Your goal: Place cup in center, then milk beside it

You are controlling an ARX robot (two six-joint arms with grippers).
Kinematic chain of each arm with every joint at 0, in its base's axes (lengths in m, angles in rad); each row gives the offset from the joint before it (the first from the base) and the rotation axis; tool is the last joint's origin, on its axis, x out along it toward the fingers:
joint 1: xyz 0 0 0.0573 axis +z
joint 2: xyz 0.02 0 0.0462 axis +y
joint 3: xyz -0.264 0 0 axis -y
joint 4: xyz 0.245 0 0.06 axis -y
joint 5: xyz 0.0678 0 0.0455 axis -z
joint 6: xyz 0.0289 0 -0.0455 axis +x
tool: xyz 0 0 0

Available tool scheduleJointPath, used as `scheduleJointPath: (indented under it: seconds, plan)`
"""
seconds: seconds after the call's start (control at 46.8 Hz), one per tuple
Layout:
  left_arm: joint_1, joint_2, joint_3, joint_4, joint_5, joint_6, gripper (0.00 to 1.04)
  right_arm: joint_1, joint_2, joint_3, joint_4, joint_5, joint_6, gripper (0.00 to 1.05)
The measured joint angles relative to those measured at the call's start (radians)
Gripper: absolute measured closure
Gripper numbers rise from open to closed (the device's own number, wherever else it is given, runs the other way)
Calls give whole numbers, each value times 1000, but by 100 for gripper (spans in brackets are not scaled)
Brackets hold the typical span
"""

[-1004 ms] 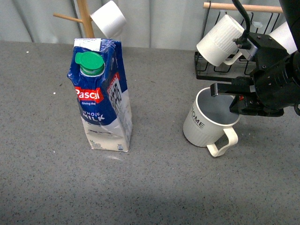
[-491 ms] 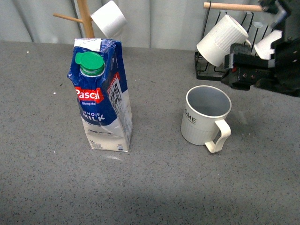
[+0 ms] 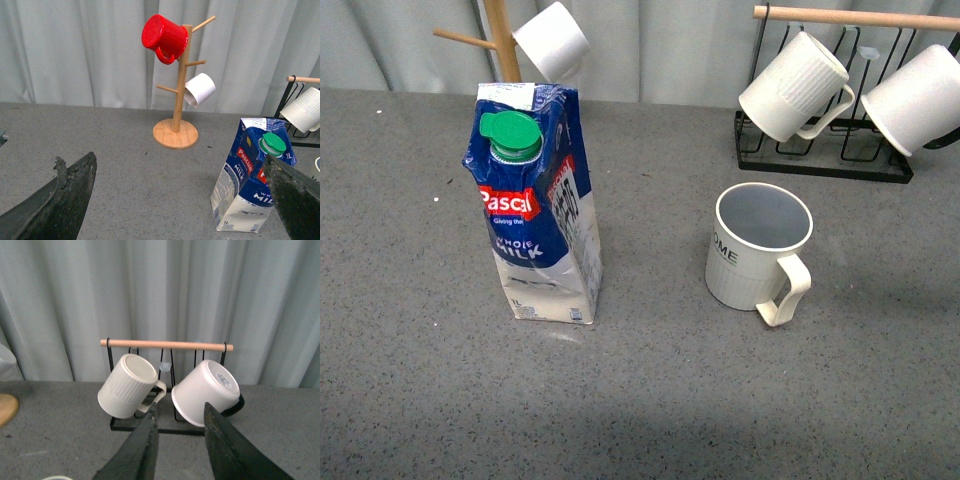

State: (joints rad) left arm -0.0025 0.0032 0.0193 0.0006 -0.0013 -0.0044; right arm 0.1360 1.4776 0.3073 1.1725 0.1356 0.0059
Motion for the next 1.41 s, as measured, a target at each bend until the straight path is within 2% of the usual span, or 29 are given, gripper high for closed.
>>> scheduleJointPath:
  seconds: [0.128,0.192,0.427,0.513,0.62,1.41]
  plan:
    - [0,0,0,0,0,0,6,-21,-73,-72,-25,-22,-3,97]
    - [0,0,0,0,0,0,6,-30,-114,-98,-39,-30,-7,104]
    - [0,0,0,0,0,0,6,-62,-292,-188,-125,-63,-6,104]
    - [0,0,0,0,0,0,6,-103,-347,-210,-159,-124,-6,104]
    - [0,0,0,0,0,0,6,-132,-441,-238,-224,-129,-6,104]
    - [0,0,0,0,0,0,6,-134,-1051,-303,-747,-134,-6,104]
